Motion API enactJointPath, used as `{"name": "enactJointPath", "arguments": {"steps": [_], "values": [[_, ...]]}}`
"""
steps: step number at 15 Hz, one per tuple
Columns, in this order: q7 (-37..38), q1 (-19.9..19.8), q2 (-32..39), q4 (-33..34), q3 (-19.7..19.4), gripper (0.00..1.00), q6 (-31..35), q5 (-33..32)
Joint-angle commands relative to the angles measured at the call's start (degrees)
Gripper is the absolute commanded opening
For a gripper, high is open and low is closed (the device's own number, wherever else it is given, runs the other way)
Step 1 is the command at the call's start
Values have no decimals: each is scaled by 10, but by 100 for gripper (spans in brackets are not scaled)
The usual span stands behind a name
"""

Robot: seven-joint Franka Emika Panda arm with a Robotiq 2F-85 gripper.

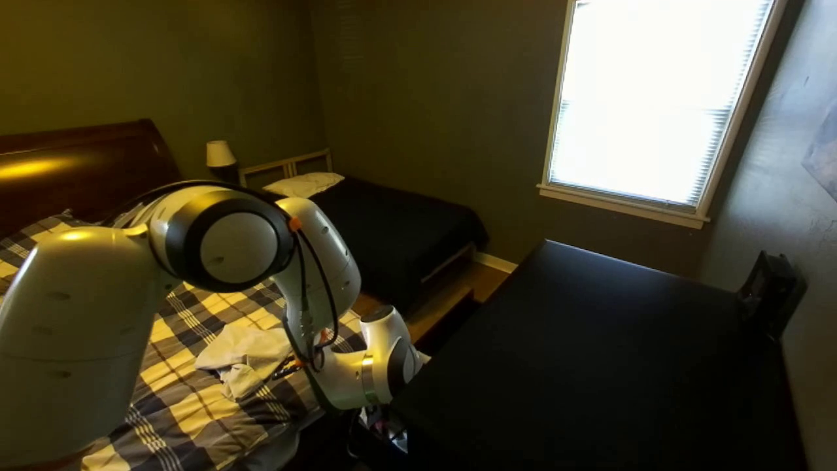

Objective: Push the white cloth into the open drawer and then close it

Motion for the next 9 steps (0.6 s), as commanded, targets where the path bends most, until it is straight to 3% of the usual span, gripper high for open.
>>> {"name": "enactJointPath", "arguments": {"steps": [1,2,4,9], "values": [[28,3,53,25,-16,4,53,4],[20,-10,53,24,0,29,55,14],[22,-8,40,21,3,32,53,20],[44,22,-50,-5,-9,69,30,18]]}}
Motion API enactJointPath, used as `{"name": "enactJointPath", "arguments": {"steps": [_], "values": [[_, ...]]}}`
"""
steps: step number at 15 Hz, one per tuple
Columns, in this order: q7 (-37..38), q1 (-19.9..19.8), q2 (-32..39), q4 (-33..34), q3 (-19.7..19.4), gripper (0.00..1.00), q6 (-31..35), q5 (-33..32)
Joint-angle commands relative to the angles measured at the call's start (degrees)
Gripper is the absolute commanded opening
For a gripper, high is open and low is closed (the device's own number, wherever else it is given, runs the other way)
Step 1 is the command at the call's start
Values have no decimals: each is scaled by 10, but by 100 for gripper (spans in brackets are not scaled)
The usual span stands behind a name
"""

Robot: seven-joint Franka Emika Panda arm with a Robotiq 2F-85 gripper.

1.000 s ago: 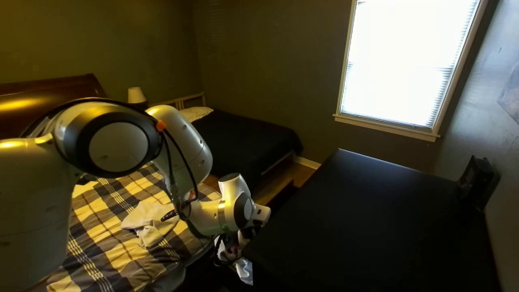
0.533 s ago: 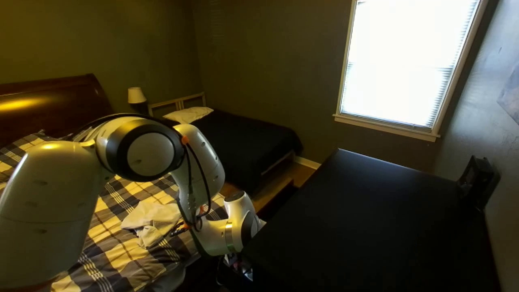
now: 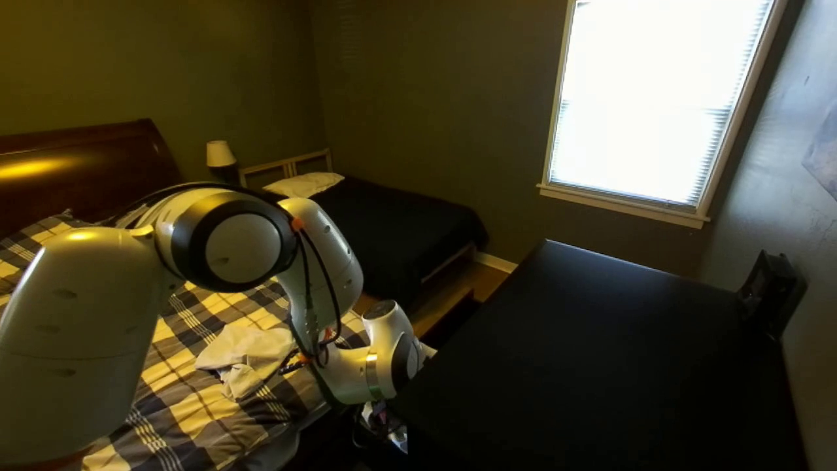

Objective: Push the white cloth into the open drawer and then close it

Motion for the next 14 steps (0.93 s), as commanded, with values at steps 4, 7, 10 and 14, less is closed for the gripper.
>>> {"name": "enactJointPath", "arguments": {"steps": [4,7,10,14], "values": [[7,31,-118,-40,-4,99,11,-15],[-31,24,-165,-68,27,100,50,-32],[-92,-26,-191,-111,125,100,86,-14],[-169,-120,-168,-147,295,100,89,25]]}}
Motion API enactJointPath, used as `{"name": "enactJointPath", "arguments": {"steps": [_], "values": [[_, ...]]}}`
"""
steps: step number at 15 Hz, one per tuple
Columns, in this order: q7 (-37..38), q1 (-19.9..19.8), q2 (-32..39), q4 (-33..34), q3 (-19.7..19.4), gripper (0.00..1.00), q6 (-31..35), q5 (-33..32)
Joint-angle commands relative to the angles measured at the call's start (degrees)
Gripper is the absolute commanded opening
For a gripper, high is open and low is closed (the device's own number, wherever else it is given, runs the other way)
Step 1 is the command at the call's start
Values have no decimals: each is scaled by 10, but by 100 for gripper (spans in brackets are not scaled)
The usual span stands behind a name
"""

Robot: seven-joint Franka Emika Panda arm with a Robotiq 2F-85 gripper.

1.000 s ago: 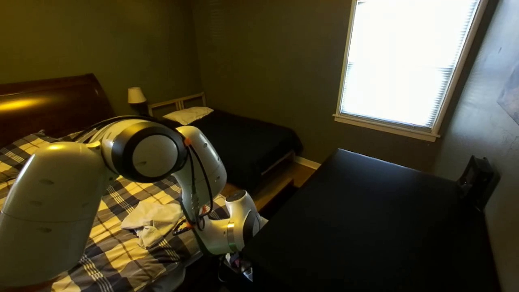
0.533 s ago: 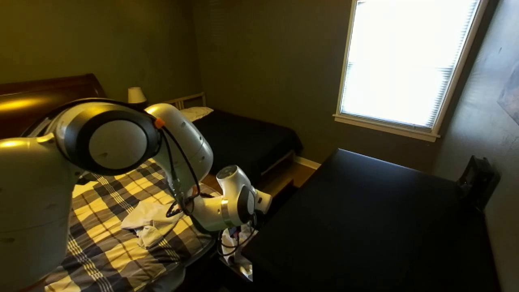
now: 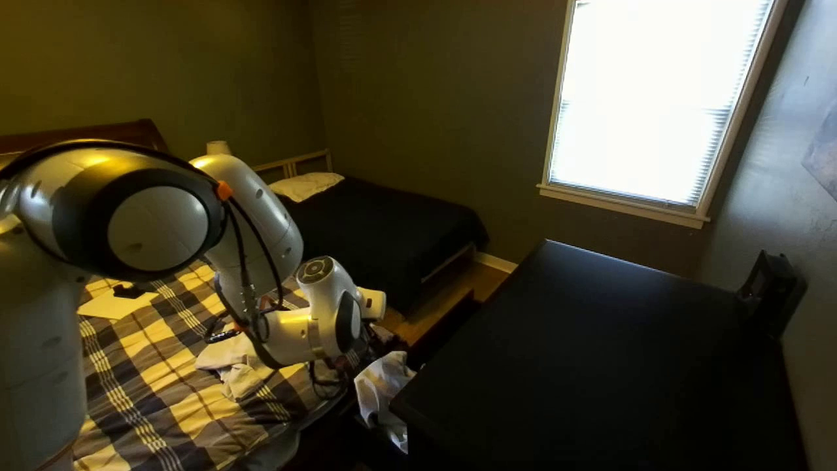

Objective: Push the white cloth into the open drawer and then close it

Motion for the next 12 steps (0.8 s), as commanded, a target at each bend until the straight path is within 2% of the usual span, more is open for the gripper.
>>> {"name": "enactJointPath", "arguments": {"steps": [1,2,4,5,6,7,9,12], "values": [[-51,-113,20,-31,159,100,-18,5],[-60,-131,24,-30,184,100,-38,4],[-72,-141,17,-22,196,100,-90,6],[-154,-84,-3,-30,152,100,-103,107],[-92,-122,-4,-16,172,100,-122,22],[-110,-113,-12,-12,162,100,-136,32],[-96,-101,-23,0,143,100,-165,14],[-92,-99,-23,17,134,100,-200,-5]]}}
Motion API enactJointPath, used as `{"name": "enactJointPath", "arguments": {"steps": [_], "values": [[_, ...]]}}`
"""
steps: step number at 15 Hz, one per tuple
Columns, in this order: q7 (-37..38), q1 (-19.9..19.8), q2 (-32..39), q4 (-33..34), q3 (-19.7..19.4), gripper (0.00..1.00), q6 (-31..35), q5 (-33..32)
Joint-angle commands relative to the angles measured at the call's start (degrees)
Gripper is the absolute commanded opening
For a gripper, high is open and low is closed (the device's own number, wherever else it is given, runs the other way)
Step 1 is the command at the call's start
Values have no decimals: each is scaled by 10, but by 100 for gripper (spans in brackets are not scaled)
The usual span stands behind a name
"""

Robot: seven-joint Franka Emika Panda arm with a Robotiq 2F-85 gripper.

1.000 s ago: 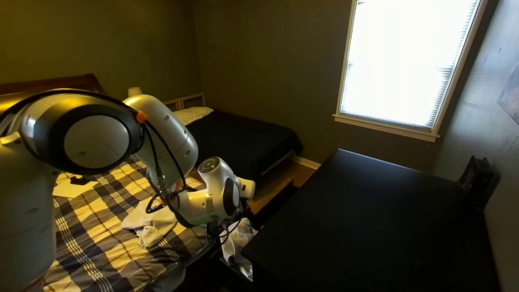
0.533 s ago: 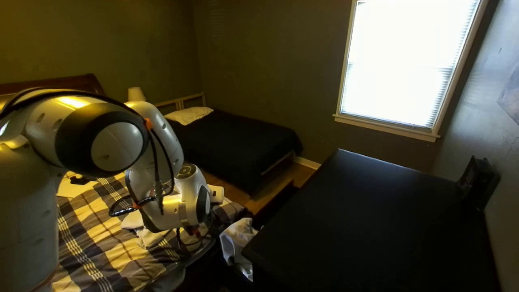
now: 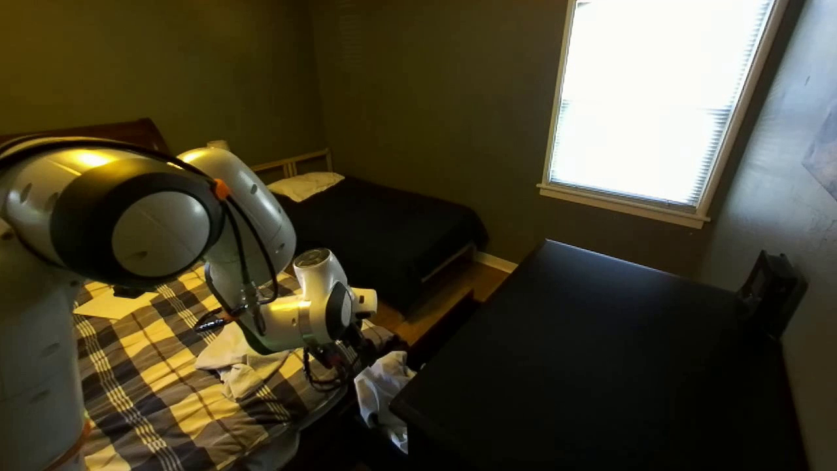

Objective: Push the white cloth into the open drawer and then close it

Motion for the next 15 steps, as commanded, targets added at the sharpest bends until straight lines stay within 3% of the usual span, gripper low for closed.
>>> {"name": "enactJointPath", "arguments": {"steps": [1,4,11,15], "values": [[9,13,-5,14,-16,100,-45,-30],[7,14,7,24,-19,100,-71,-47],[15,24,28,39,-23,75,-120,-83],[10,25,38,45,-23,81,-154,-84]]}}
